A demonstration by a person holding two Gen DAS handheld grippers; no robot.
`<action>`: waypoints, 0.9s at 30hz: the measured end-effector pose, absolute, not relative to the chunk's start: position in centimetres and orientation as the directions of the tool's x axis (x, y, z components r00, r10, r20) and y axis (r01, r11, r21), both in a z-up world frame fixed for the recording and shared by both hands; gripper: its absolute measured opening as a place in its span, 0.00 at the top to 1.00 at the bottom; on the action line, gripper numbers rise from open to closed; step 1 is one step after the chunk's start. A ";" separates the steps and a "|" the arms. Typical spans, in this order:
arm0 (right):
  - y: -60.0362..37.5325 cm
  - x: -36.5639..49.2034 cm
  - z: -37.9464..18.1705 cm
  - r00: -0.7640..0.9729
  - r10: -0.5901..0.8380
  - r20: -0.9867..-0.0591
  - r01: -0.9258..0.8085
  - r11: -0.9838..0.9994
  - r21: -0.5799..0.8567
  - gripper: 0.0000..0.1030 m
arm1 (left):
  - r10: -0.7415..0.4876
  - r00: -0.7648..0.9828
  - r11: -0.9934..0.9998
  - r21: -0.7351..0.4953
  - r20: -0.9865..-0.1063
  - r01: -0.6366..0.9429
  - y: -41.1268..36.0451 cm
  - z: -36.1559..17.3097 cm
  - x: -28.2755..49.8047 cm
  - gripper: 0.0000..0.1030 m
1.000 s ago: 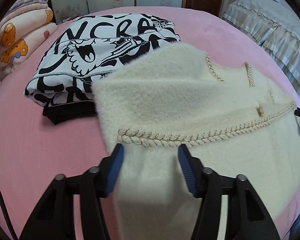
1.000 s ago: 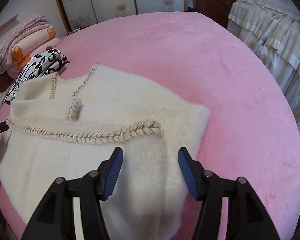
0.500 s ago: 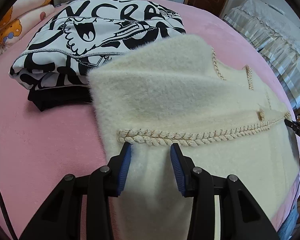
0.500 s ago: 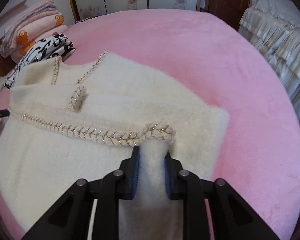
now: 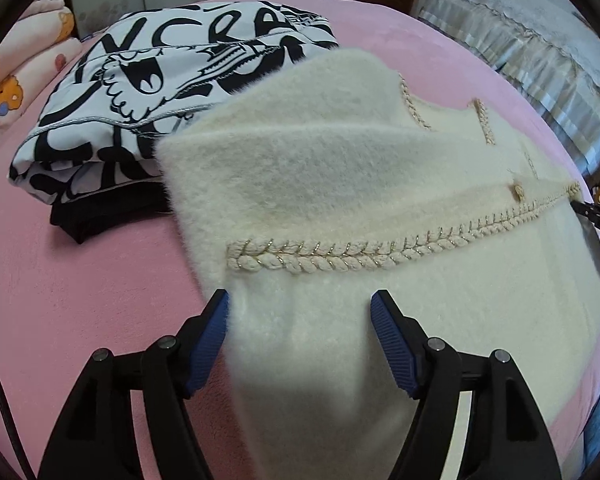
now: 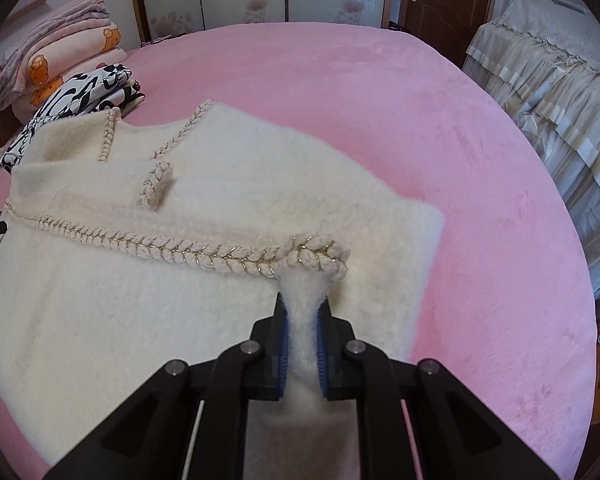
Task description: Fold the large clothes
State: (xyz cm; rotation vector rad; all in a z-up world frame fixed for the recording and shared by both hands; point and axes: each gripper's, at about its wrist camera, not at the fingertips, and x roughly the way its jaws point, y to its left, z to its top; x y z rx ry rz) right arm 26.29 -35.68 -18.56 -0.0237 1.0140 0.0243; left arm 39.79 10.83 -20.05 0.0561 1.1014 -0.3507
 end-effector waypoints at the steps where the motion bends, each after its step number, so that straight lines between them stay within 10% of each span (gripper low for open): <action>1: -35.7 26.3 -18.6 0.528 0.011 -0.849 -0.030 1.000 -0.006 0.89 | -0.262 0.403 0.942 -0.142 -0.877 0.303 11.0 -20.1 39.8 0.34; 6: -36.3 26.4 -18.7 0.526 0.042 -0.850 -0.025 0.999 0.034 0.89 | -0.351 0.395 0.925 -0.249 -0.849 0.286 13.3 -19.5 40.0 0.81; 10: -37.5 26.7 -19.1 0.516 0.104 -0.850 -0.014 0.993 0.113 0.89 | -0.388 0.360 0.911 -0.295 -0.848 0.287 14.6 -20.0 40.3 0.81; 18: -37.6 27.5 -19.7 0.498 0.103 -0.861 0.009 0.992 0.124 0.86 | -0.374 0.314 0.908 -0.276 -0.872 0.316 12.4 -21.5 41.2 0.39; 22: -36.3 27.0 -19.2 0.511 0.028 -0.859 0.015 0.999 0.042 0.89 | -0.312 0.348 0.929 -0.207 -0.884 0.307 11.3 -20.5 40.6 0.87; 27: -34.2 24.8 -17.1 0.574 -0.059 -0.817 0.024 0.998 -0.056 0.93 | -0.211 0.458 0.952 -0.076 -0.863 0.296 9.6 -16.7 38.0 0.88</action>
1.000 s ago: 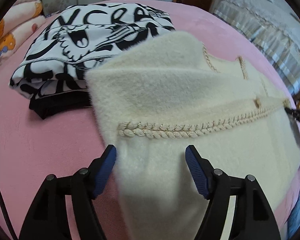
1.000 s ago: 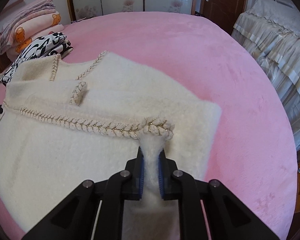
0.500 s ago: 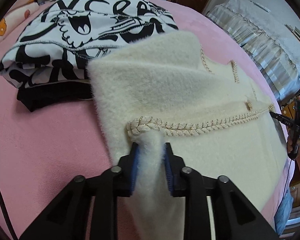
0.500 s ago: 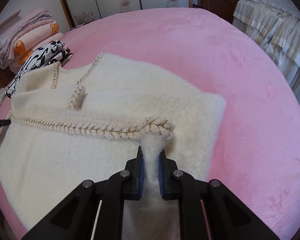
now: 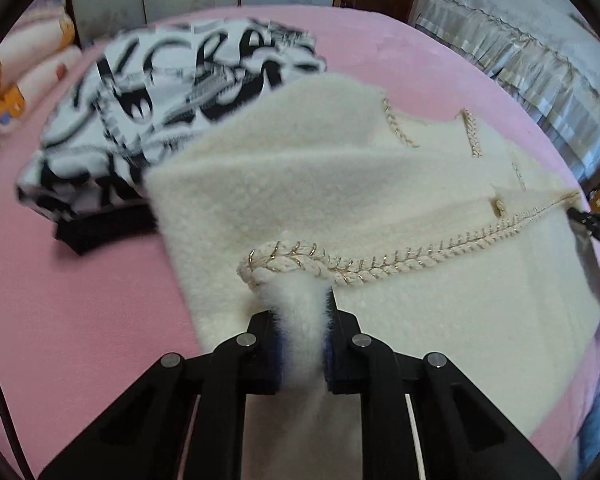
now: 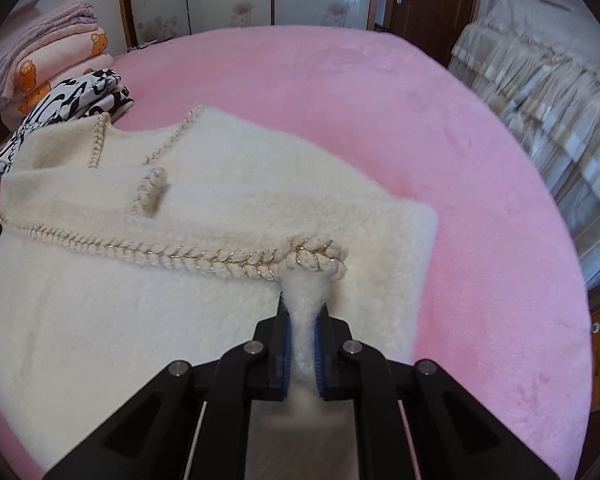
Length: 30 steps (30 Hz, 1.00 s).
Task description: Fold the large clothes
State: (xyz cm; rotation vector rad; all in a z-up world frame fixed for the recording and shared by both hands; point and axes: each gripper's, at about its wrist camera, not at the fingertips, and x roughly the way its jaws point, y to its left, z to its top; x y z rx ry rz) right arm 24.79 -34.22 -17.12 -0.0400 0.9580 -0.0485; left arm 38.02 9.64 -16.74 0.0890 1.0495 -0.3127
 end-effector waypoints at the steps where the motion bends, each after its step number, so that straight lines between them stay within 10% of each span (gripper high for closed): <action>1: -33.9 24.1 -16.3 0.599 -0.068 -0.798 0.029 0.998 -0.063 0.93 | -0.180 0.489 0.955 -0.032 -0.854 0.295 9.2 -15.6 37.3 0.88; 14: -35.6 25.9 -5.6 0.775 -0.210 -0.596 0.207 0.975 -0.075 0.93 | 0.046 0.737 0.972 0.200 -0.674 0.122 4.2 -3.1 41.0 0.89; 30: -36.3 39.5 -19.8 0.494 -0.334 -0.803 0.298 0.932 -0.204 0.88 | 0.257 0.696 0.935 0.356 -0.671 -0.002 1.4 -14.7 51.9 0.87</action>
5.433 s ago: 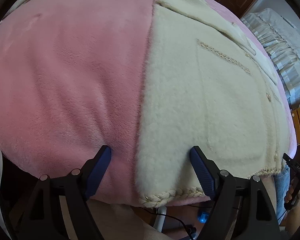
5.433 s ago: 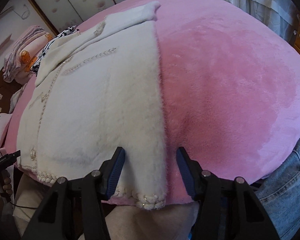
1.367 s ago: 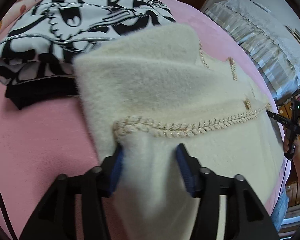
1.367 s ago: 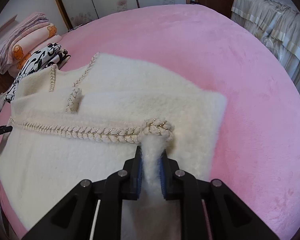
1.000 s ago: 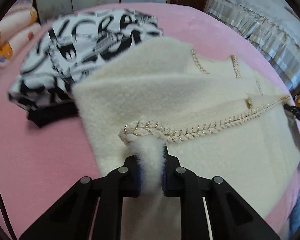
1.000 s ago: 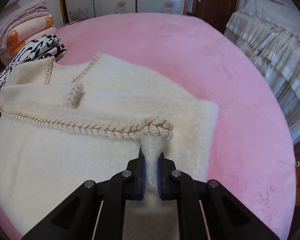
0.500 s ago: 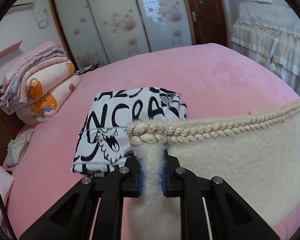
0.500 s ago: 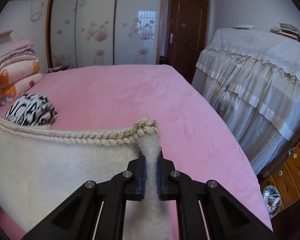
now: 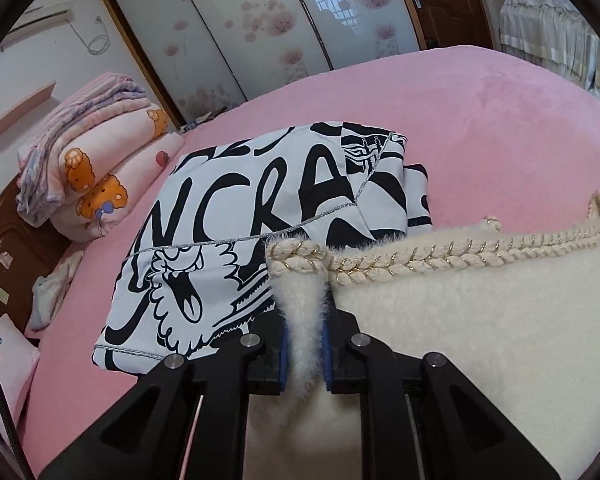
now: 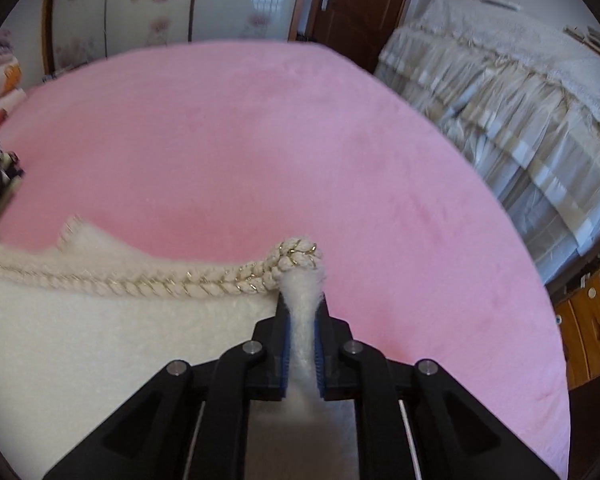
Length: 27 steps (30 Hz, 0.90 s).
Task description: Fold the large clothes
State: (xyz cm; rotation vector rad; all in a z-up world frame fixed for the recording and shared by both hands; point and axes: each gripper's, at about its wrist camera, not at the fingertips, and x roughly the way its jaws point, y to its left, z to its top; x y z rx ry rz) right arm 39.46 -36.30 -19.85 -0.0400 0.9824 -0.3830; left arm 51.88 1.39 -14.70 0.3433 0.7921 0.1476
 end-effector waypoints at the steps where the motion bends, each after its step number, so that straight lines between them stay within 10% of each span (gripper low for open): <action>1: -36.4 39.3 -19.7 0.498 -0.337 -0.799 0.302 0.931 -0.204 0.81 | 0.270 0.693 0.932 0.363 -0.669 -0.012 1.3 -14.7 51.9 0.81; 7: -36.5 36.1 -15.0 0.595 -0.305 -0.744 0.355 0.930 -0.098 0.61 | 0.233 0.691 0.967 0.237 -0.684 -0.092 3.1 -11.4 50.3 0.39; 18: -23.9 37.2 -15.5 0.618 0.085 -0.782 0.066 0.985 0.159 0.79 | 0.038 0.667 0.981 0.156 -0.744 0.118 -7.2 -14.0 46.5 0.39; 27: -31.4 37.4 -19.9 0.543 -0.202 -0.815 0.295 0.955 -0.040 0.91 | 0.003 0.661 0.953 0.202 -0.751 0.225 -6.3 -17.2 46.8 0.44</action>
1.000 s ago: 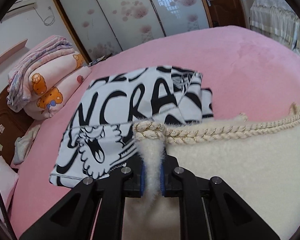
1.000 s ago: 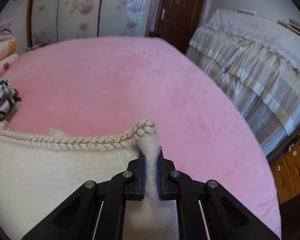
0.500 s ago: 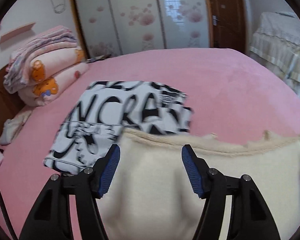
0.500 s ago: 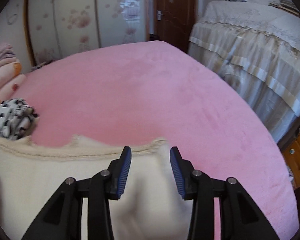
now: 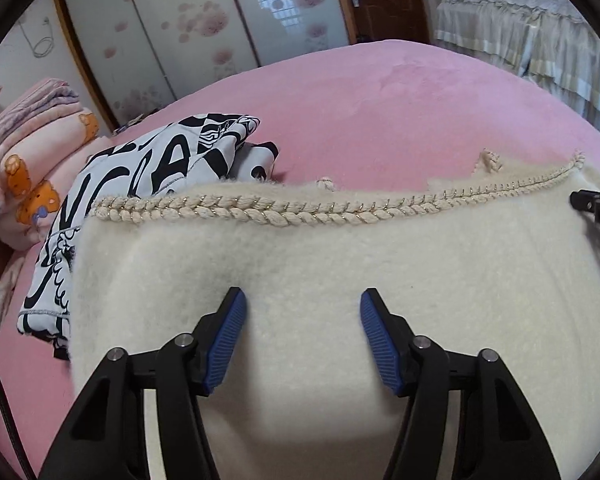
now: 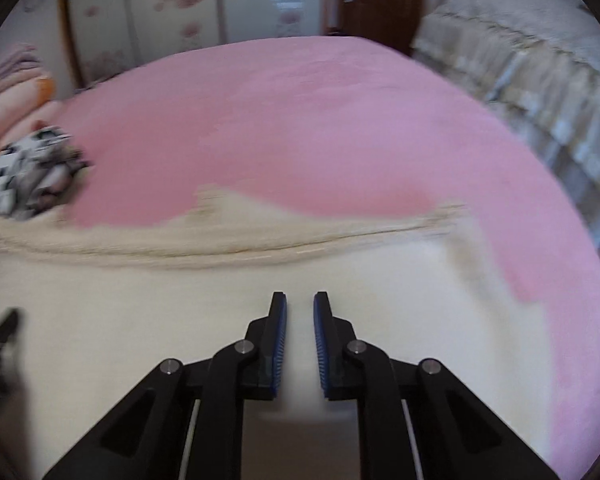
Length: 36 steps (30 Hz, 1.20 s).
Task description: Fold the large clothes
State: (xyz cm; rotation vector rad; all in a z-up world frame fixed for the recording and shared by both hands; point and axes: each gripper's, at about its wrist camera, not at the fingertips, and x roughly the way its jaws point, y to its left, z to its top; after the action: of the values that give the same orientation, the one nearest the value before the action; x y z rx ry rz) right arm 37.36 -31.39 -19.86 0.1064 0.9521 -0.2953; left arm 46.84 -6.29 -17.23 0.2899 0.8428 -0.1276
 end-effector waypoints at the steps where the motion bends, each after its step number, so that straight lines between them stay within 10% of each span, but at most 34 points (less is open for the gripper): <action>1: -33.2 37.0 -20.0 0.520 -0.242 -0.819 0.335 0.940 -0.065 0.91 | -0.012 0.658 0.951 0.194 -0.753 0.240 -6.1 -17.1 46.7 0.44; 15: -28.7 28.9 -14.1 0.600 -0.080 -0.796 0.200 0.978 0.052 0.89 | -0.001 0.624 0.987 0.101 -0.781 0.128 -6.0 -11.3 40.2 0.31; 22: -19.7 23.5 -15.0 0.622 0.106 -0.776 0.037 0.986 0.164 0.72 | -0.069 0.659 0.997 -0.021 -0.749 0.081 -7.4 -12.6 32.0 0.21; 36: -32.6 18.5 -19.0 0.553 -0.200 -0.809 0.312 0.950 -0.021 0.75 | 0.070 0.574 0.995 0.013 -0.816 -0.102 0.7 -19.1 29.9 0.20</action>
State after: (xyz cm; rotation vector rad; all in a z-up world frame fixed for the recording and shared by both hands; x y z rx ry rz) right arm 18.46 -32.57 -19.01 0.1298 0.9373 -0.3033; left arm 29.94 0.68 -19.07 -0.0362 0.9547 0.1004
